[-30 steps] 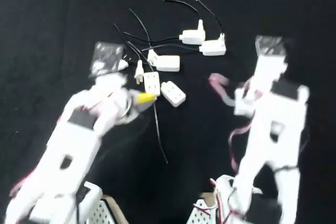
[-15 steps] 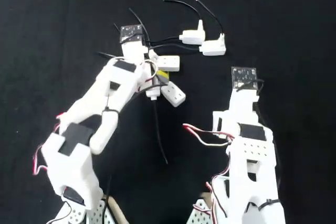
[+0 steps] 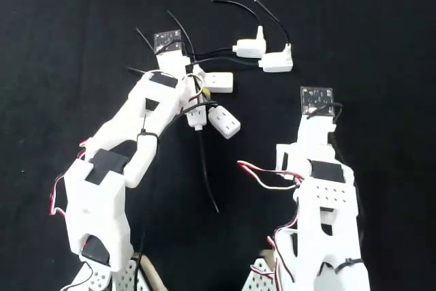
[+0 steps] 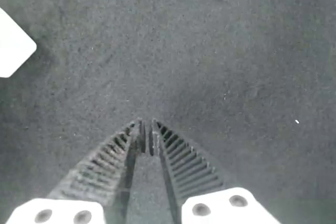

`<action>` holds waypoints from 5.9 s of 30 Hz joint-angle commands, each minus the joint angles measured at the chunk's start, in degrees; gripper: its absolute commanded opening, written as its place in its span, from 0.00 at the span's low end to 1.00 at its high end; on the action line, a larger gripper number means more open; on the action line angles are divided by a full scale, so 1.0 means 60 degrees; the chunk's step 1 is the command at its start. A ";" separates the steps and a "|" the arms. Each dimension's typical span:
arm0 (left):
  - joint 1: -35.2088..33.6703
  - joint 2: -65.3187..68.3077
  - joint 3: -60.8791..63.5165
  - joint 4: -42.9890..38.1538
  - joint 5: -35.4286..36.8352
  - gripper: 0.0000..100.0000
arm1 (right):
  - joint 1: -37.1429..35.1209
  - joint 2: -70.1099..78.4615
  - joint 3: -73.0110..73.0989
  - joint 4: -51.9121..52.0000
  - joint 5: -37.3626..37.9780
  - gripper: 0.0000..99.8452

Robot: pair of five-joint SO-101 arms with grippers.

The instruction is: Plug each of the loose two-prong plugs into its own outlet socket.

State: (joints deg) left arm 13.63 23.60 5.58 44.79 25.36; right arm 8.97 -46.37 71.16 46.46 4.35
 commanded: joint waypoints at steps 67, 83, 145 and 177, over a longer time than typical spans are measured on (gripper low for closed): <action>-0.1912 -0.8205 0.7304 0.3238 -1.2938 0.04 | -0.0630 -0.0330 -0.0623 0.1040 0.0733 0.01; -0.2117 -0.8352 0.6967 0.3780 -1.0051 0.38 | -0.2930 -0.0227 -0.3817 0.3048 -0.0791 0.02; -0.7055 -2.1275 1.4352 0.5231 -1.0081 0.24 | -0.6520 1.8161 -2.2220 0.4952 -0.5465 0.02; -0.6469 -2.1275 1.4733 0.4630 -1.0081 0.24 | -0.7165 1.4264 -2.0491 0.9128 -0.1172 0.01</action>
State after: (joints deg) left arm -25.76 -103.87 94.11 74.24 -34.95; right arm -33.23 53.93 -62.81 99.21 -4.44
